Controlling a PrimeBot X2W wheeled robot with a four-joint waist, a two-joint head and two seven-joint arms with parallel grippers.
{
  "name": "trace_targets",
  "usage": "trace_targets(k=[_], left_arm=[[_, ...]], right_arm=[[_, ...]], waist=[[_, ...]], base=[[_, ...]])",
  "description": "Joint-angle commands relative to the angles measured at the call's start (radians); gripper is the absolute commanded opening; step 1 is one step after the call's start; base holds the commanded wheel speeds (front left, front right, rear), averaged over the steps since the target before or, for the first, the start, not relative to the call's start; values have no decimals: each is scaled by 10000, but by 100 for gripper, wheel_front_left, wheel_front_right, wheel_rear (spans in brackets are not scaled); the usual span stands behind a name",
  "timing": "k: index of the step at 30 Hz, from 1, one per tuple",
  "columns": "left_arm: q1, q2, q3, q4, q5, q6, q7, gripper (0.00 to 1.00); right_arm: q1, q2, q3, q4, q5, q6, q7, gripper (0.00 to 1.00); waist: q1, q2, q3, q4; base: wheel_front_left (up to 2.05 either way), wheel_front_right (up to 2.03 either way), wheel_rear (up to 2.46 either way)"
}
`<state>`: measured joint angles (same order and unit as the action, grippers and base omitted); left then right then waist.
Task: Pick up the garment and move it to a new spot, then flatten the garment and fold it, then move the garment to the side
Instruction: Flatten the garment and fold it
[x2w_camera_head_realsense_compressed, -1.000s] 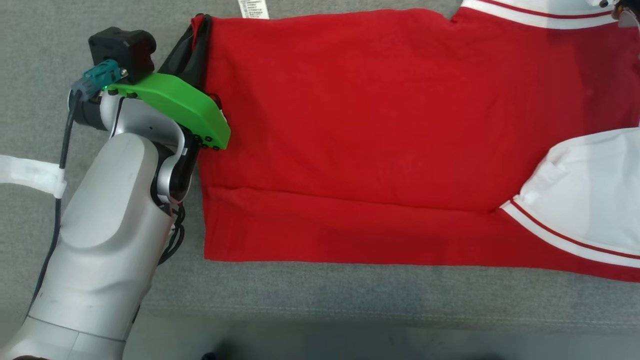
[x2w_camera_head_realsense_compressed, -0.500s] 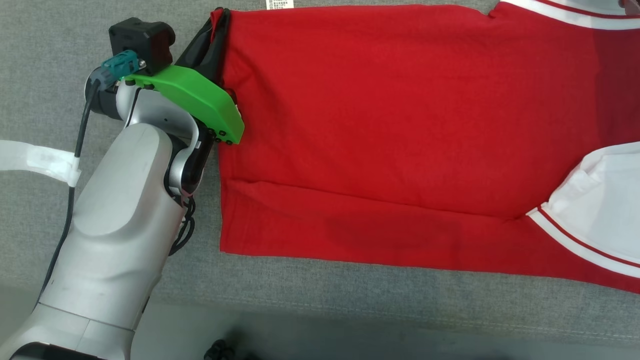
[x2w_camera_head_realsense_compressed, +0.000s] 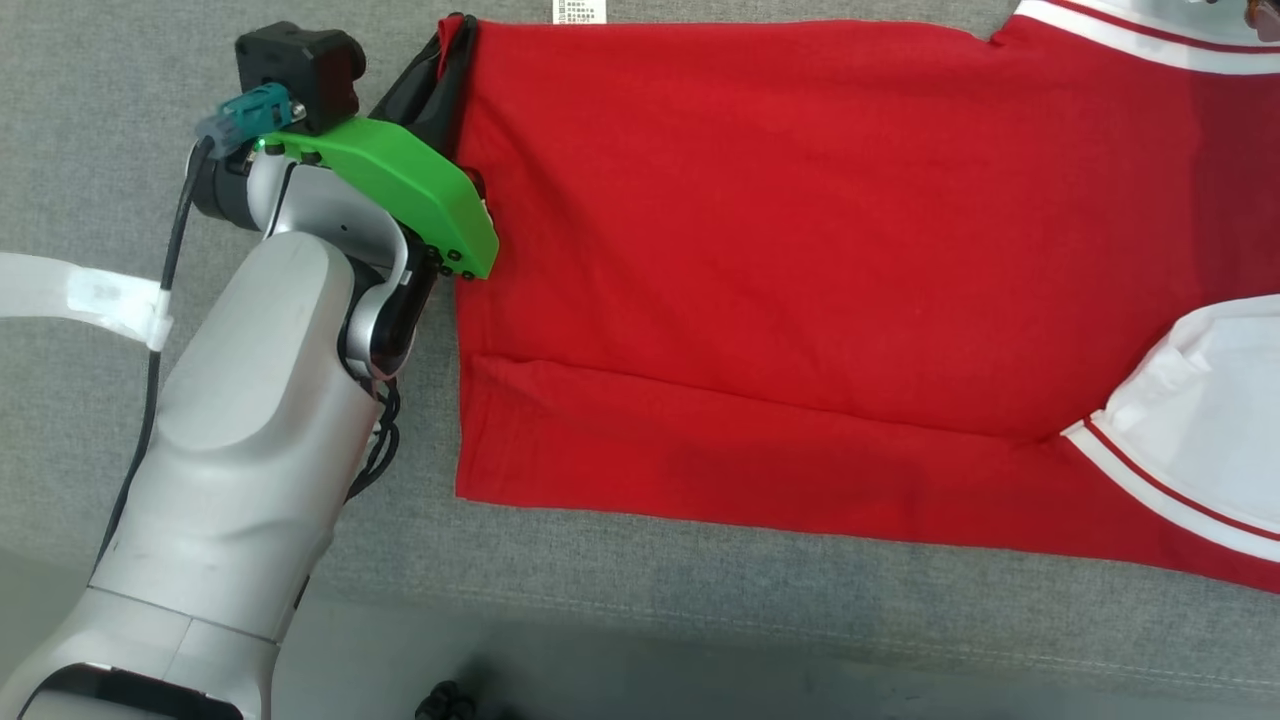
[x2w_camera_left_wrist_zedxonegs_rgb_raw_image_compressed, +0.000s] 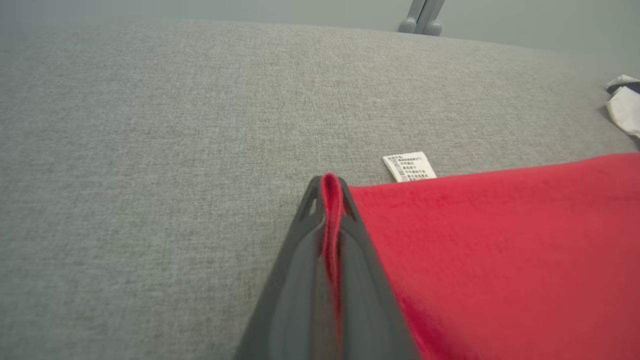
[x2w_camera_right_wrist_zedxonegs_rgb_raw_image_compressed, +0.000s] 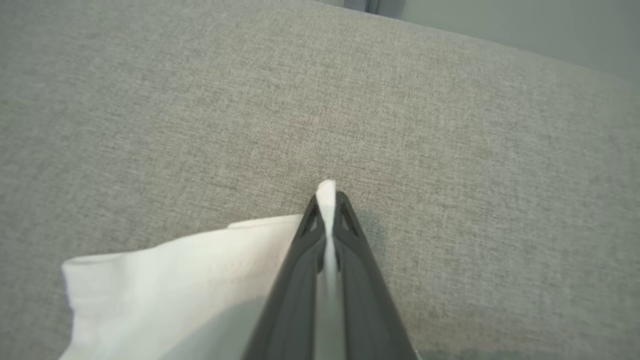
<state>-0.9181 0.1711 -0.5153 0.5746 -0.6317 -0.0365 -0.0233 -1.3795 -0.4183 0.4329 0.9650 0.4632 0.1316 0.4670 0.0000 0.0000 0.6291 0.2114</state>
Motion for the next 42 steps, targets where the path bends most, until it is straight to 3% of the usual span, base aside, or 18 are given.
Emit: trace_targets(k=[1,9,19,30,42], left_arm=[[-182,12,66,48,-55,-39,-49,0],[-167,184,327,500,-629,-513,-284,0],[602,928,503,403,-996,-756,-723,0],[2263,1790,580,-1320,-1547,-897,-1401,0],[4370,2503,1003,-3293,-2016,-706,-1898,0]], right_arm=[[28,-45,29,152,-92,-19,-35,0],[54,326,-284,369,179,-19,-1393,0],[1191,328,167,-840,1392,-18,-2626,0],[3326,-307,240,-3316,2713,-16,-3508,0],[7185,-557,-1172,-6983,2854,-13,-3898,0]], waist=[[0,0,3,-23],[0,0,-294,-536],[0,0,-1034,-1393],[0,0,-1897,-1921],[0,0,-2602,-2359]], base=[[0,0,0],[0,0,0],[0,0,0],[0,0,0],[0,0,0]])
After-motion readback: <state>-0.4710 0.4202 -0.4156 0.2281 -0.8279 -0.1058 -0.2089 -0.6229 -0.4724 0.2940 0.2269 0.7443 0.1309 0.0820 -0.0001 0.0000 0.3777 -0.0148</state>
